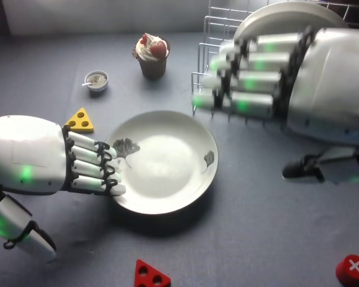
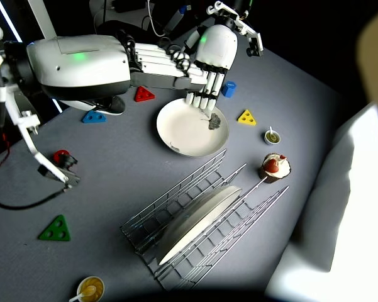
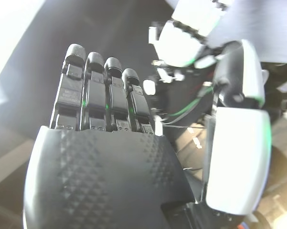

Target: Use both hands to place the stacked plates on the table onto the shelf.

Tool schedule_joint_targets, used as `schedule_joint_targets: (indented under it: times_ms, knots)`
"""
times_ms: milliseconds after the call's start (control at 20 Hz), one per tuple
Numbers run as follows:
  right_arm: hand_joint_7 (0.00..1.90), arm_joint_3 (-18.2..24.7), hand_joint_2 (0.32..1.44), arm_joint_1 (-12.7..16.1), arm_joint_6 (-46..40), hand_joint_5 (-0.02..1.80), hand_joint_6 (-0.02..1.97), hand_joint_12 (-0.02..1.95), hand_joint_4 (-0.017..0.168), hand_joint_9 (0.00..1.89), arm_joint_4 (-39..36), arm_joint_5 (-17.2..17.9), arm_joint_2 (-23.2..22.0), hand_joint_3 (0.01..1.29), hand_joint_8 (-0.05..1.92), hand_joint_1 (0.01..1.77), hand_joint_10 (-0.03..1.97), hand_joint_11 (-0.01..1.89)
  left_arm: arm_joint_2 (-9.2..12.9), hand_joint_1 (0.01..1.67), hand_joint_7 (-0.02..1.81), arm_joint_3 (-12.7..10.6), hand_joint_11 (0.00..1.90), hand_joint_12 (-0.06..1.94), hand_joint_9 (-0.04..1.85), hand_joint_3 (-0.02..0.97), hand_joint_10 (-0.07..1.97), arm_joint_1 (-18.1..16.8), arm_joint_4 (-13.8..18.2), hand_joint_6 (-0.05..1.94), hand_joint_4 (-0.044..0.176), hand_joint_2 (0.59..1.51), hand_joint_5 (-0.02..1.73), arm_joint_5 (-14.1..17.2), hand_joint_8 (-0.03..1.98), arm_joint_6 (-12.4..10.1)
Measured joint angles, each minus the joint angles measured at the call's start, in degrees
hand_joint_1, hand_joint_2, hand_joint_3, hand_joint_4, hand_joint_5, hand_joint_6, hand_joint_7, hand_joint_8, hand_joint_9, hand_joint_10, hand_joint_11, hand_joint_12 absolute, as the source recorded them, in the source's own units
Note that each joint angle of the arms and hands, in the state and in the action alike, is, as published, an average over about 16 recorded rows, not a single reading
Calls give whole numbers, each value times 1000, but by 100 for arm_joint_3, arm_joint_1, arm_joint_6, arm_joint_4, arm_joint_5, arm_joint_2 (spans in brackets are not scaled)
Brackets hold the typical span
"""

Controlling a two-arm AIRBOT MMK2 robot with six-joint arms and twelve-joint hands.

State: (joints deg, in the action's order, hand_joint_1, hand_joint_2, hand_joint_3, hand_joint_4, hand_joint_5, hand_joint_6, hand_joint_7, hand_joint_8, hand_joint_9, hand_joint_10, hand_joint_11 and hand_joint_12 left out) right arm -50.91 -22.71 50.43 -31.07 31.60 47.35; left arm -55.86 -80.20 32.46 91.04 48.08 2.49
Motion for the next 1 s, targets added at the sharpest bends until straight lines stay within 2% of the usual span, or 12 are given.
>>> schedule_joint_targets:
  times_ms: [200, 450, 700, 1000]
  knots:
    - [187, 295, 905, -216, 569, 167, 12, 22, 5, 203, 52, -196, -17, 13, 17, 995, 13, 264, -14, 23, 179, -1, 168, 8, 166, -3, 6, 105, 118, -21, -13, 1076, 117, -69, 6, 4]
    - [193, 326, 896, -471, 1112, 196, 12, 34, 5, 216, 223, -309, 135, 13, 16, 1100, 13, 287, -25, 23, 173, -1, 170, 10, 171, -4, 5, 196, 237, -24, -14, 1079, 110, -129, 1, 12]
    - [205, 111, 895, -635, 1531, 227, 13, 46, 5, 235, 396, -251, 475, 14, 16, 1148, 13, 312, -35, 23, 167, -1, 172, 13, 172, -4, 4, 251, 304, -24, -14, 1080, 104, -162, -3, 19]
    - [219, -356, 895, -730, 1969, 236, 13, 58, 5, 255, 568, -106, 1099, 13, 17, 1165, 13, 324, -42, 23, 167, -7, 173, 16, 172, -5, 3, 276, 313, -24, -13, 1081, 103, -160, -3, 20]
